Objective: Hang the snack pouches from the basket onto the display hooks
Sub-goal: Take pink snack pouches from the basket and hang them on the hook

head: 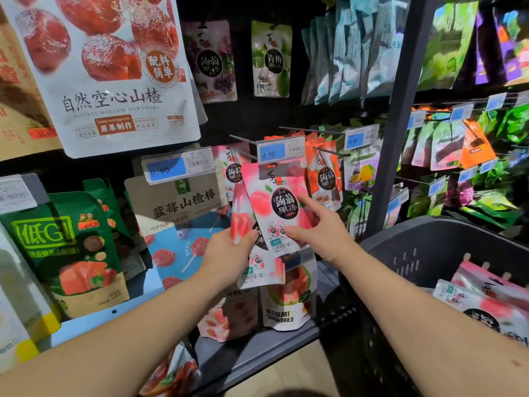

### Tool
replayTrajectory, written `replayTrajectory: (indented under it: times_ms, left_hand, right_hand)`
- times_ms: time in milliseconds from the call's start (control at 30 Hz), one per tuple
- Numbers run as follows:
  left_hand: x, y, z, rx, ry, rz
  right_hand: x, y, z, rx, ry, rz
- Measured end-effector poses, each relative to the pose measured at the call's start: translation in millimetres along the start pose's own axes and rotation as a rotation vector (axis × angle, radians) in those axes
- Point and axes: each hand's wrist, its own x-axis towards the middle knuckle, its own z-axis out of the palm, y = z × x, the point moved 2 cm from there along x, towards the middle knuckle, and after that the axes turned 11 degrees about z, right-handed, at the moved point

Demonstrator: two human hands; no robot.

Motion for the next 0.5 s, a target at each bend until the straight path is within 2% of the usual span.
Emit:
replayTrajectory:
  times_ms: [133,233,500]
  left_hand:
    - [1,-10,-10,0.041,-0.006,-0.034]
    - [2,-17,-20,0.047,0.048,-0.072]
    - [3,-34,-45,0.117,0.085,-0.129]
  right_hand:
    - [11,6,3,-0.058,0.073,-0.019]
    - [23,10,10,-0.078,0.122,-0.005]
    - [77,12,52,-0.163,0.161,0.031]
